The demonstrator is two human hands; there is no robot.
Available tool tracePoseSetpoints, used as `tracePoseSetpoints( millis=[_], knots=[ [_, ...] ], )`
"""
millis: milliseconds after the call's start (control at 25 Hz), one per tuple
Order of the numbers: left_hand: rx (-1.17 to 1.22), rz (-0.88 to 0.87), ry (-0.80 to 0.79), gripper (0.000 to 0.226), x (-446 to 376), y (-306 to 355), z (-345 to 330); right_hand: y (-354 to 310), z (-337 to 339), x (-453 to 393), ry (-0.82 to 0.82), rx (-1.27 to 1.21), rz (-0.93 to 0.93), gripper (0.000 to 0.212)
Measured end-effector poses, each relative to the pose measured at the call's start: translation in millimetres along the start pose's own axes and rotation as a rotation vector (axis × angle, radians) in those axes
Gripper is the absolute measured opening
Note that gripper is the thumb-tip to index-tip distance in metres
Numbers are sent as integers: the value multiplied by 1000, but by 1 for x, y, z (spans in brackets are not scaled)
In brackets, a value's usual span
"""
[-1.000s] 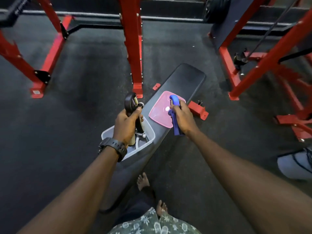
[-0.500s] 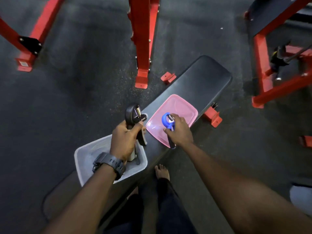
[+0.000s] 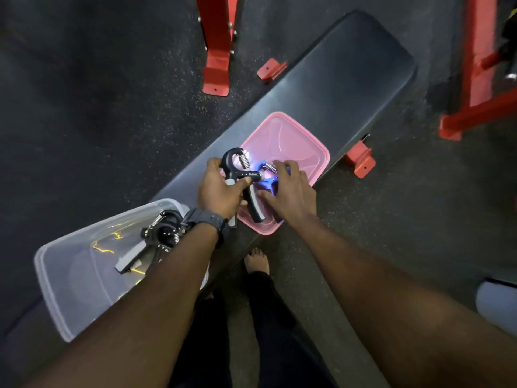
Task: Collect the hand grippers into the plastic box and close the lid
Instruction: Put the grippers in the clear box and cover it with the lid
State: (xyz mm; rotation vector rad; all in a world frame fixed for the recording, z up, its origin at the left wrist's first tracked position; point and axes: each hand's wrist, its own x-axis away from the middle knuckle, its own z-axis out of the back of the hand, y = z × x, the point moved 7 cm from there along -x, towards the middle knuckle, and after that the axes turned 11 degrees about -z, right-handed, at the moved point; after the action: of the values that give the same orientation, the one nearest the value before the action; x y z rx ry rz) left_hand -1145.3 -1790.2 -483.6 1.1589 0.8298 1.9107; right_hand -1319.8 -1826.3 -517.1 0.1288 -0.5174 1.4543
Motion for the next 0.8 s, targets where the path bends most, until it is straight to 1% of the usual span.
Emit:
tracePoseSetpoints(
  millis=[80,160,240,280,360,440,520,560,600,640,680,720,800],
  knots=[
    [-9,44,37,37,-3,-15,-10,7,8,-3,19,-75,-26,74],
    [-32,105,86,31,-4,-26,-13,10,11,-4,27,-137,-41,67],
    [-133,172,138,31,-5,-37,-11,8,9,-4,45,-127,-22,59],
    [-173,185,135,34,-4,-36,-10,6,8,-4,50,-106,-7,56],
    [-205,159,102,38,-3,-31,-5,-1,5,-2,56,-68,4,52],
    [-171,63,76,34,4,-15,1,-11,13,4,115,-105,-14,48],
    [-111,-40,105,25,20,0,29,-48,27,23,184,-286,61,40],
    [-74,-78,146,22,31,3,53,-74,34,38,182,-380,116,34],
    [-48,-99,206,20,44,1,82,-104,39,55,143,-450,175,30],
    [-37,-95,276,18,59,-8,112,-134,37,75,71,-486,238,27],
    [-49,-51,327,16,73,-21,143,-164,32,97,-17,-485,303,26],
    [-68,2,350,16,83,-37,167,-187,22,117,-103,-447,361,26],
    [-127,88,302,21,94,-67,196,-217,-8,142,-235,-266,398,29]
  ],
)
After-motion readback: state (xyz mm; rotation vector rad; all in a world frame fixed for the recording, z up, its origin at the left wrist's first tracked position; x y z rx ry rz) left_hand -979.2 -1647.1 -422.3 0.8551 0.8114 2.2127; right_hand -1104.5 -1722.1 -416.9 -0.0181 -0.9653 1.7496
